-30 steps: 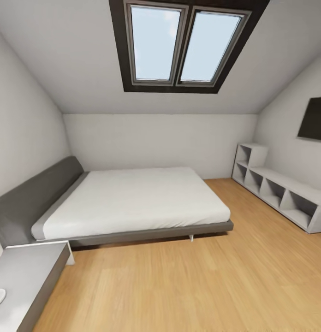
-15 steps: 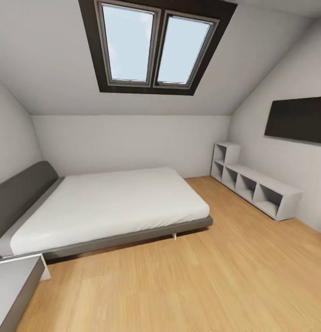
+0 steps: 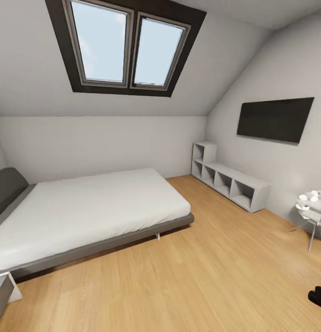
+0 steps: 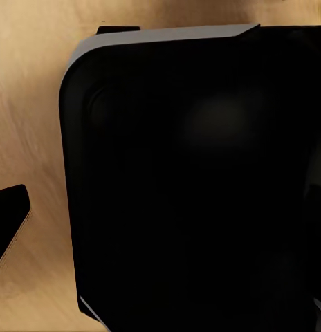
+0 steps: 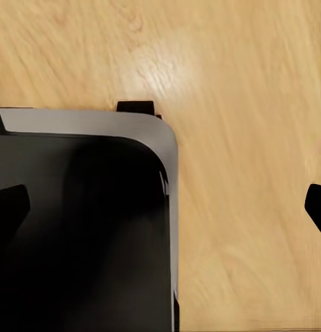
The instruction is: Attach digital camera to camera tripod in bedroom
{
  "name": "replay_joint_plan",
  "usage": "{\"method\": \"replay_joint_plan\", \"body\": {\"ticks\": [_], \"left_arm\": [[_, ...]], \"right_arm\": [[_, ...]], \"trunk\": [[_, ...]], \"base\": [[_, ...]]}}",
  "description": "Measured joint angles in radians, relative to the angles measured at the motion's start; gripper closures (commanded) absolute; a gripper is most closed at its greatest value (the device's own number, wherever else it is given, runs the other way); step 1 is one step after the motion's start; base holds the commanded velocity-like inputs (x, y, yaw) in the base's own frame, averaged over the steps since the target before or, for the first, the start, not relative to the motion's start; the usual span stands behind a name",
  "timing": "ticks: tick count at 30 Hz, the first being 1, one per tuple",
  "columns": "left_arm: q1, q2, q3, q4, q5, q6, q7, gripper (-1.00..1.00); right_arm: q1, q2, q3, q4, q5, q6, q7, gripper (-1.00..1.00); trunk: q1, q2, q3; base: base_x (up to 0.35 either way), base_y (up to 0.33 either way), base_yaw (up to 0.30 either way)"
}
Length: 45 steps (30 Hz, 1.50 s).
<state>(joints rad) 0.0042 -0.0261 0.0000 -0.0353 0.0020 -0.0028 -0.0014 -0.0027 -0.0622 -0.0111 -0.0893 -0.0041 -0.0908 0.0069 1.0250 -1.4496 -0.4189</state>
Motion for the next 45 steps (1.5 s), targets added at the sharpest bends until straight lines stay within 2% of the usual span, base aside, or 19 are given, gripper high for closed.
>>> {"method": "replay_joint_plan", "body": {"ticks": [33, 40, 43, 45], "left_arm": [[0.000, 0.000, 0.000, 0.000, 0.000, 0.000, 0.000, -1.00], [0.000, 0.000, 0.001, 0.000, 0.000, 0.000, -0.001, -1.00], [0.000, -0.008, 0.001, 0.000, 0.001, 0.003, -0.002, -1.00], [0.000, -0.024, 0.001, 0.000, 0.001, 0.005, -0.003, -1.00]], "right_arm": [[0.000, 0.000, 0.000, 0.000, 0.000, 0.000, -0.001, -1.00], [0.000, 0.001, 0.000, 0.000, 0.000, 0.001, -0.001, -1.00], [0.000, 0.000, -0.001, 0.000, 0.000, 0.001, -0.001, -1.00], [0.000, 0.000, -0.001, 0.000, 0.000, 0.001, -0.001, -1.00]], "trunk": [[0.000, 0.000, 0.015], [0.000, 0.000, 0.017], [0.000, 0.000, 0.017], [0.000, 0.000, 0.017]], "base": [[0.000, 0.000, -0.287], [0.000, 0.000, -0.118], [0.000, 0.000, -0.107], [0.000, 0.000, -0.163]]}}
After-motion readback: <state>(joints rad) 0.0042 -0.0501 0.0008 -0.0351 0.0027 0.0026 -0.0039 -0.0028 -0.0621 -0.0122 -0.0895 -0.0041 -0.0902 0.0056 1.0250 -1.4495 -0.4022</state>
